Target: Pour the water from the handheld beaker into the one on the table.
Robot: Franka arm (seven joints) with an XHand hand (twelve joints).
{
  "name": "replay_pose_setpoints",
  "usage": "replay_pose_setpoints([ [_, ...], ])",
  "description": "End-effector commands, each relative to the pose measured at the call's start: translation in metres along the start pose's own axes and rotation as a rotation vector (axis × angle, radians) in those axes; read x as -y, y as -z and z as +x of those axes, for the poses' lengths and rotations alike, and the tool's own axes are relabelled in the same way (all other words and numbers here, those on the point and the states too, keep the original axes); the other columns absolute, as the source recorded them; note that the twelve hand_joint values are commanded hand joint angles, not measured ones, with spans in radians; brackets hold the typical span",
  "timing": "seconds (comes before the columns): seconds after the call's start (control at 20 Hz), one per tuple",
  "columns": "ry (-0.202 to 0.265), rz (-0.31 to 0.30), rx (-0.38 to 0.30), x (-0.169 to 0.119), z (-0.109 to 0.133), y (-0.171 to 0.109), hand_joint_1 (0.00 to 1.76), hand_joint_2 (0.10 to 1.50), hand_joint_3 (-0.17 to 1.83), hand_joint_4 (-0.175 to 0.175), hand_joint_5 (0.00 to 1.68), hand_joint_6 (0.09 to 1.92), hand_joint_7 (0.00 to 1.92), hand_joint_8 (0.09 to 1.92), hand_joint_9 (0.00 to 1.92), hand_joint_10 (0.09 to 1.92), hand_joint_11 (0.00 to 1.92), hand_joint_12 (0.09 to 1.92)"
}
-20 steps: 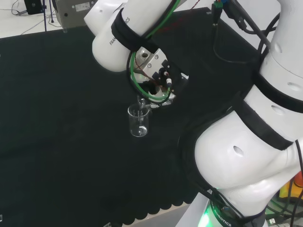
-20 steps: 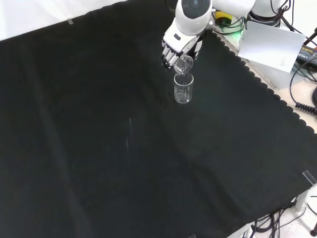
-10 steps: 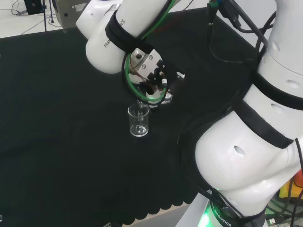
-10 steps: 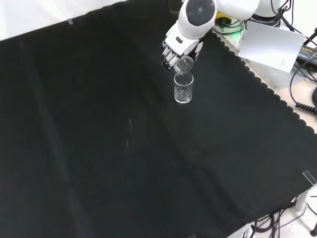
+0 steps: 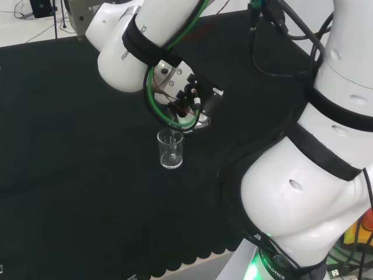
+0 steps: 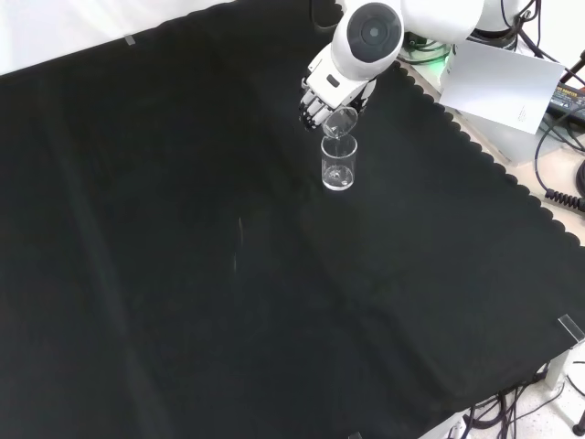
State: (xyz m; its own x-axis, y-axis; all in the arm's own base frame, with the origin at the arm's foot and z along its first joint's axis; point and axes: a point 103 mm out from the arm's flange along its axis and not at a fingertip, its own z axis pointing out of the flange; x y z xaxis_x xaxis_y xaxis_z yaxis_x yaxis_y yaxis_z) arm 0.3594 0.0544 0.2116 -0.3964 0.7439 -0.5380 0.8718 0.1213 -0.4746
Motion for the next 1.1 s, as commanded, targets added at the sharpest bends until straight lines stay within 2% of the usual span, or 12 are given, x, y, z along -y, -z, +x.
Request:
replay_pose_setpoints([
  [0.05, -0.004, 0.005, 0.013, 0.0007, 0.0013, 0.0015, 1.32, 1.02, -0.17, -0.175, 1.47, 0.14, 1.55, 0.09, 1.70, 0.49, 1.48, 0.76],
  [0.85, -0.011, 0.068, 0.082, -0.0026, 0.0092, 0.0088, 1.32, 1.02, -0.17, -0.175, 1.46, 0.15, 1.55, 0.09, 1.69, 0.51, 1.48, 0.76],
  [1.1, -0.010, 0.081, 0.086, -0.0029, 0.0092, 0.0063, 1.32, 1.02, -0.17, -0.175, 1.46, 0.16, 1.55, 0.09, 1.69, 0.51, 1.48, 0.76],
])
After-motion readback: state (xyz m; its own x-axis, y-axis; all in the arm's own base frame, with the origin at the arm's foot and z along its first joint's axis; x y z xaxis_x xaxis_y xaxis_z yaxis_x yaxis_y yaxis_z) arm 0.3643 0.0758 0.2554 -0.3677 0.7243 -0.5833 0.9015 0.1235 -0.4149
